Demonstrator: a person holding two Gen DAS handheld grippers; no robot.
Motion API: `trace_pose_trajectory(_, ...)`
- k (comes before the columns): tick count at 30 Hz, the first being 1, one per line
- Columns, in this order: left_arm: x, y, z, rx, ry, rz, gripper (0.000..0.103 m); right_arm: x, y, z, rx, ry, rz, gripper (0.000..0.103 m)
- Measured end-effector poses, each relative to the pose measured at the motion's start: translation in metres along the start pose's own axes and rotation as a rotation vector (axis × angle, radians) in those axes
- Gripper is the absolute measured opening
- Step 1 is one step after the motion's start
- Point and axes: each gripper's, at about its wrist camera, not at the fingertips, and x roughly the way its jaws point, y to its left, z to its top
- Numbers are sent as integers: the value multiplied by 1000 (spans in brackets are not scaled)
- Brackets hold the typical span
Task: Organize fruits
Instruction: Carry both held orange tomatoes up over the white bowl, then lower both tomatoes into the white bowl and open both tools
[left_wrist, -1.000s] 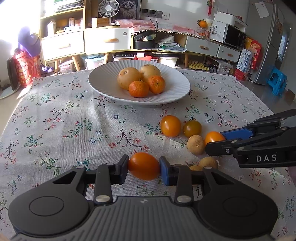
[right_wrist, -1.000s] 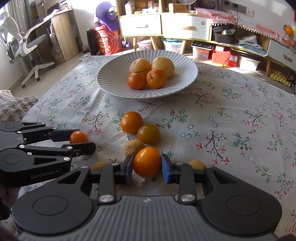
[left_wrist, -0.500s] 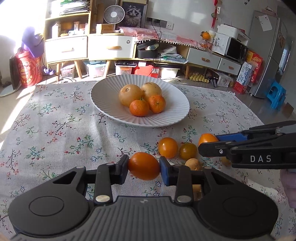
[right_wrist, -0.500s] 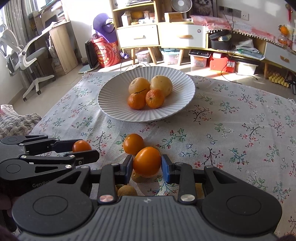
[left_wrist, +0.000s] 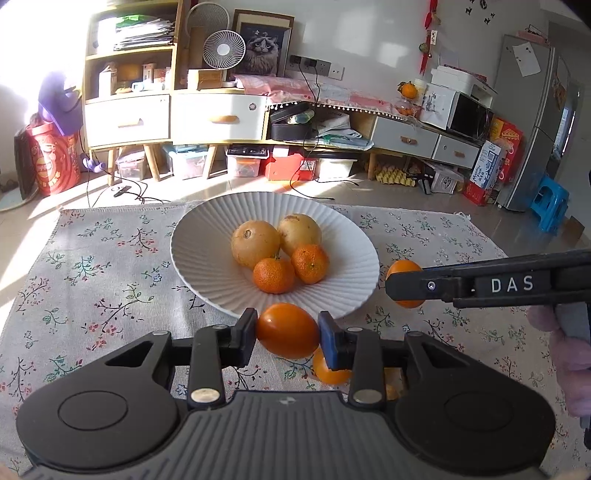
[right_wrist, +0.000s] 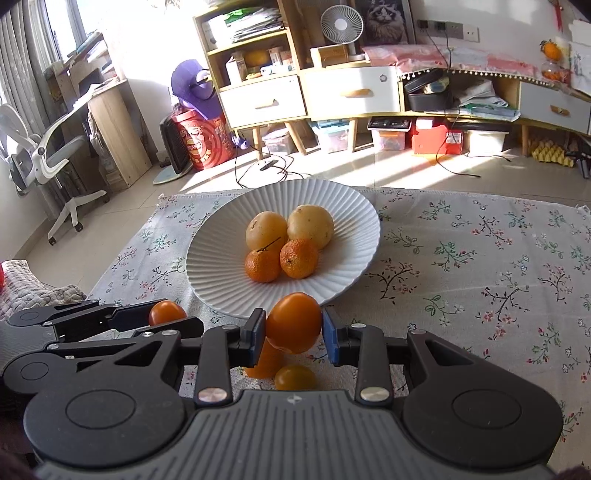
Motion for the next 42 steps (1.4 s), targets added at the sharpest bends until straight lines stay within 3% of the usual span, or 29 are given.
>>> trace_pose_trajectory(14,44,-5,12,8,26,-72,27,35,-14,23,12,-1,9,30)
trace_pose_trajectory(42,57,-11,15,53,25,-47,29,59,-17,32,3,-6,-36,32)
